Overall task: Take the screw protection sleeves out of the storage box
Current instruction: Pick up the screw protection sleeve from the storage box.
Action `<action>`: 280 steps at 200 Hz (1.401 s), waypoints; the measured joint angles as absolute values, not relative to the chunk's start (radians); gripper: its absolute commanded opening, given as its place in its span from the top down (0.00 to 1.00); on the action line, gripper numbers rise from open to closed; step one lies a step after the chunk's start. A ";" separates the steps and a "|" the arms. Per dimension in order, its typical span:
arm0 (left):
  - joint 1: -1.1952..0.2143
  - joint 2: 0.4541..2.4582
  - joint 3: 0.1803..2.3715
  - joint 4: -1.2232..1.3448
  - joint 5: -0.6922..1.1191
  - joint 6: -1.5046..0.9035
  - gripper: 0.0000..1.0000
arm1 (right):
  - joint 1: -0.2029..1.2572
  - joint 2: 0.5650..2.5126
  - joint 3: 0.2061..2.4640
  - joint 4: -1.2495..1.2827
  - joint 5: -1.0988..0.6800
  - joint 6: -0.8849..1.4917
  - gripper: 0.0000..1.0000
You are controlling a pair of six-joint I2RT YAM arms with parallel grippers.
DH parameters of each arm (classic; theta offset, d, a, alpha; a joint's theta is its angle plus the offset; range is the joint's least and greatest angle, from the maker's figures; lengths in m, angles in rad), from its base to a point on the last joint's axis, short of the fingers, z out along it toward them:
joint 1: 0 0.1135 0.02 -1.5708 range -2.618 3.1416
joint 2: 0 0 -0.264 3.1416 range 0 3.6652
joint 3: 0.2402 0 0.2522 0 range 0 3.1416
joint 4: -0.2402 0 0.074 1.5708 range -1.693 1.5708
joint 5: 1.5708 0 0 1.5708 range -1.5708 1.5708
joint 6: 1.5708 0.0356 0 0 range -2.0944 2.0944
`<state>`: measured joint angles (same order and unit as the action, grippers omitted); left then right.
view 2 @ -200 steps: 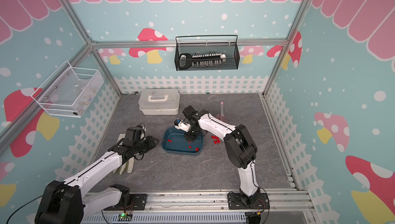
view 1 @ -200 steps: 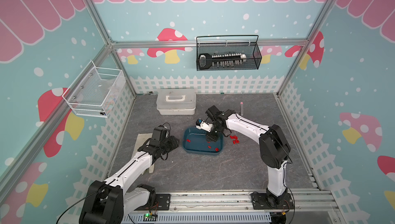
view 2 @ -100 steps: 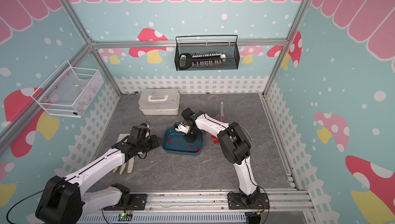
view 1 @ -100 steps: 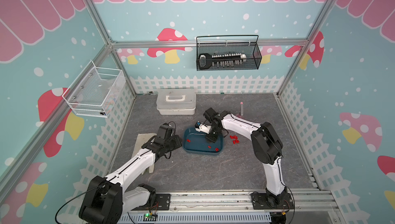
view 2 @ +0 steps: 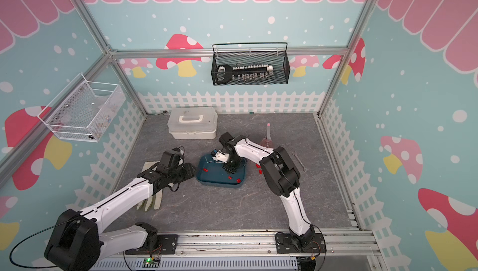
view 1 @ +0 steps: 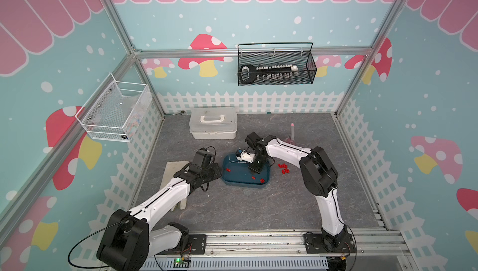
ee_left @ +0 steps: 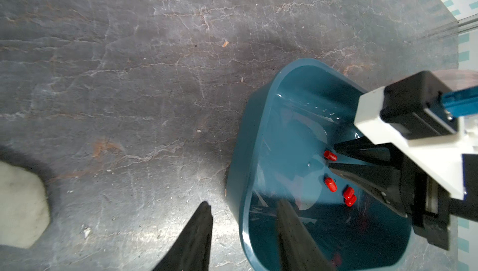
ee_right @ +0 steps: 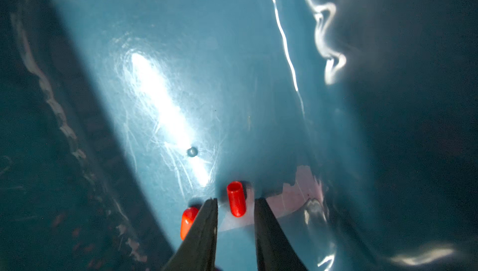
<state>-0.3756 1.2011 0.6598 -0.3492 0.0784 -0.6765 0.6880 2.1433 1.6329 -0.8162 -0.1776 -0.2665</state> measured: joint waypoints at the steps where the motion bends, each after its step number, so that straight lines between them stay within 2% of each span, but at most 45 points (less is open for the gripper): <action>1: -0.376 1.201 0.660 -0.349 0.078 -0.677 0.57 | 0.688 2.144 1.633 -0.816 -0.177 -0.266 0.72; 111: -0.389 1.201 0.665 -0.357 0.065 -0.676 0.57 | 0.688 2.168 1.653 -0.809 -0.175 -0.261 0.86; 177: -0.395 1.201 0.667 -0.363 0.059 -0.673 0.57 | 0.688 2.154 1.653 -0.810 -0.180 -0.230 0.86; 280: -0.395 1.200 0.667 -0.363 0.055 -0.673 0.57 | 0.646 2.019 1.644 -0.811 -0.226 -0.154 0.87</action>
<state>-0.3950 1.2003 0.6666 -0.3630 0.0551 -0.6731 0.6460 2.0193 1.6444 -0.8112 -0.2264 -0.1543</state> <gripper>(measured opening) 0.432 0.136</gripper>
